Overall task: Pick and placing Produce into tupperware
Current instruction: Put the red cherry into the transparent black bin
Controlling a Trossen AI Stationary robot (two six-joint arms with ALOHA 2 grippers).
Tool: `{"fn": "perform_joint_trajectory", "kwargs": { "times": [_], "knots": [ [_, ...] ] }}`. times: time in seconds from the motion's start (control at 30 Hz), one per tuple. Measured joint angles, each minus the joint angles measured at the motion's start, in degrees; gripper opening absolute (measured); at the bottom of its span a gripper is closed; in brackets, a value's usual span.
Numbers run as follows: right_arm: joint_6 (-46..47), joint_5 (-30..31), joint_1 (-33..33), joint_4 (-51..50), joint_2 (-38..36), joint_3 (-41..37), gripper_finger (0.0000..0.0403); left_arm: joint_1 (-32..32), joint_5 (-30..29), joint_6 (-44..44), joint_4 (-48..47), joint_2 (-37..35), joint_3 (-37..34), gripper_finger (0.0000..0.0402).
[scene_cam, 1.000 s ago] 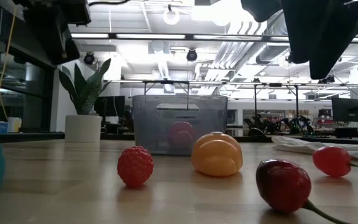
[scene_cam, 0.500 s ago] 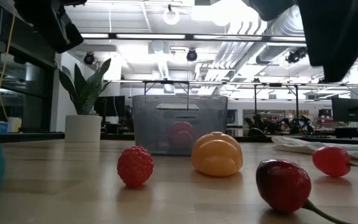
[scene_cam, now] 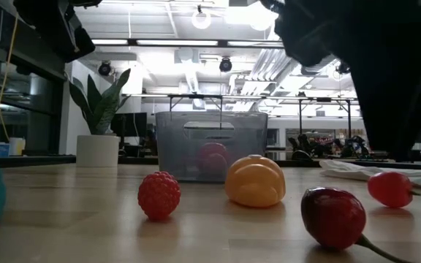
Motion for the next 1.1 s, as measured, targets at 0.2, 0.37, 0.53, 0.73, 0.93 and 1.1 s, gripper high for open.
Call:
{"fn": "perform_joint_trajectory", "kwargs": {
  "times": [0.2, 0.37, 0.53, 0.73, 0.93, 1.1],
  "knots": [
    [0.0, -0.1, 0.0, 0.6, 1.8, 0.0, 0.0181, 0.0, 0.1, 0.0, -0.4, 0.0, 0.0, 0.0003],
    [0.0, 0.0, -0.1, 0.5, 2.4, 0.0, 0.0181, 0.0, 0.1, 0.0, -0.4, 0.0, 0.0, 0.0003],
    [0.0, 1.4, -0.1, -0.5, 2.4, 0.0, 0.0181, 0.0, 0.1, 0.0, -0.4, 0.0, 0.0, 0.0003],
    [-0.5, 1.4, -0.3, -0.9, 2.4, 0.0, 0.0181, 0.0, 0.1, 0.0, -0.4, 0.0, 0.0, 0.0003],
    [-1.0, 1.4, -1.2, -0.4, 2.4, 0.0, 0.0181, 0.0, 0.1, 0.0, -0.4, 0.0, 0.0, 0.0003],
    [-1.5, 1.5, -1.4, 0.1, 2.4, 0.0, 0.0181, 0.0, 0.4, 0.0, -0.4, 0.0, 0.0, 0.0003]
  ]
}}
